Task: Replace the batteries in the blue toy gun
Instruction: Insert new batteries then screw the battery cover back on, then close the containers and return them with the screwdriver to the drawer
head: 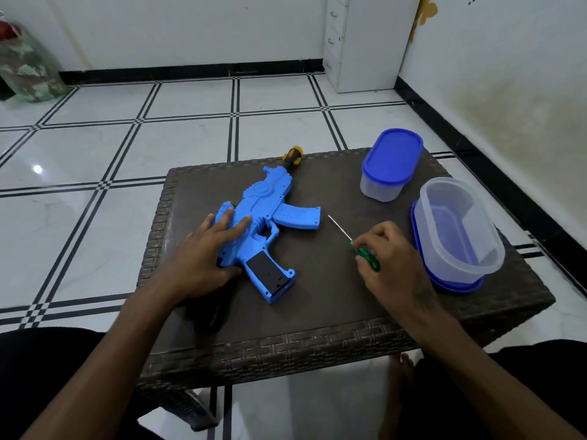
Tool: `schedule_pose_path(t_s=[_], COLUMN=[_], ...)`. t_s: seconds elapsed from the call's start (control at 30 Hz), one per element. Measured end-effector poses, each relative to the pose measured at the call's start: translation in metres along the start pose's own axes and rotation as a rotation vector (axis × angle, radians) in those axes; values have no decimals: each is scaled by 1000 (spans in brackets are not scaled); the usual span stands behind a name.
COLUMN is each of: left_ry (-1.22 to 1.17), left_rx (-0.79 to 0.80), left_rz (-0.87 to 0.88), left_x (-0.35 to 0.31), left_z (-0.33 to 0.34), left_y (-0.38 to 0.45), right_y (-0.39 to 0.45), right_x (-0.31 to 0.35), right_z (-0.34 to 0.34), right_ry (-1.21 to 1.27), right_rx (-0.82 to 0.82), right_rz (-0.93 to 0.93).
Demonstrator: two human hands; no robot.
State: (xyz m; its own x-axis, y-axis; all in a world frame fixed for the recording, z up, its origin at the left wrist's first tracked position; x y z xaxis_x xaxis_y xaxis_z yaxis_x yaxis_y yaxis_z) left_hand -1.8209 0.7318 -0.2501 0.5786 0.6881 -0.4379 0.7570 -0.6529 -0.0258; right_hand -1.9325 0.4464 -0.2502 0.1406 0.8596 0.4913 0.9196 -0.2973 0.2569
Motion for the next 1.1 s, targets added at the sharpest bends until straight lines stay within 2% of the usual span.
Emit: schedule_pose_path(t_s=[0.27, 0.37, 0.47, 0.57, 0.7, 0.83, 0.97, 1.1], left_ry=[-107, -207, -262, -430, -556, -638, -615, -535], left_rx=[104, 13, -176, -231, -252, -137, -81, 2], left_rz=[17, 33, 79, 120, 111, 45, -13, -26], left_x=[-19, -44, -72, -104, -144, -191, -223, -241], left_z=[-19, -34, -39, -25, 8, 38, 63, 71], left_y=[-3, -2, 9, 30, 63, 96, 122, 136], right_y=[3, 4, 9, 13, 19, 22, 23, 28], right_x=[1, 6, 7, -7, -44, -71, -76, -81], right_z=[-1, -17, -49, -83, -103, -102, -99, -111], right_ry=[-51, -48, 34, 56, 27, 17, 36, 181], right_rx=[72, -4, -169, -330, -312, -223, -173, -182], right_rz=[-34, -26, -17, 14, 210, 348, 336, 351])
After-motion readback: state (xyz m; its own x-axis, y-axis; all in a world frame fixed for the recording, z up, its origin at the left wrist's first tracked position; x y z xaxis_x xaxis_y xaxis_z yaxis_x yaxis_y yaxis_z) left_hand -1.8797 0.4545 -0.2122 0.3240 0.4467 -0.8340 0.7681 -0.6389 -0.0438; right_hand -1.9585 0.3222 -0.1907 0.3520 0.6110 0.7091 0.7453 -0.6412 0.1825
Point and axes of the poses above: each hand's wrist, its own y-axis towards the middle knuckle, its own z-axis out of the palm, x = y × z, the point moved 2 cm from there along y, towards the middle knuckle, and after that the axes turned 9 degrees about z, right-handed, at the moved point
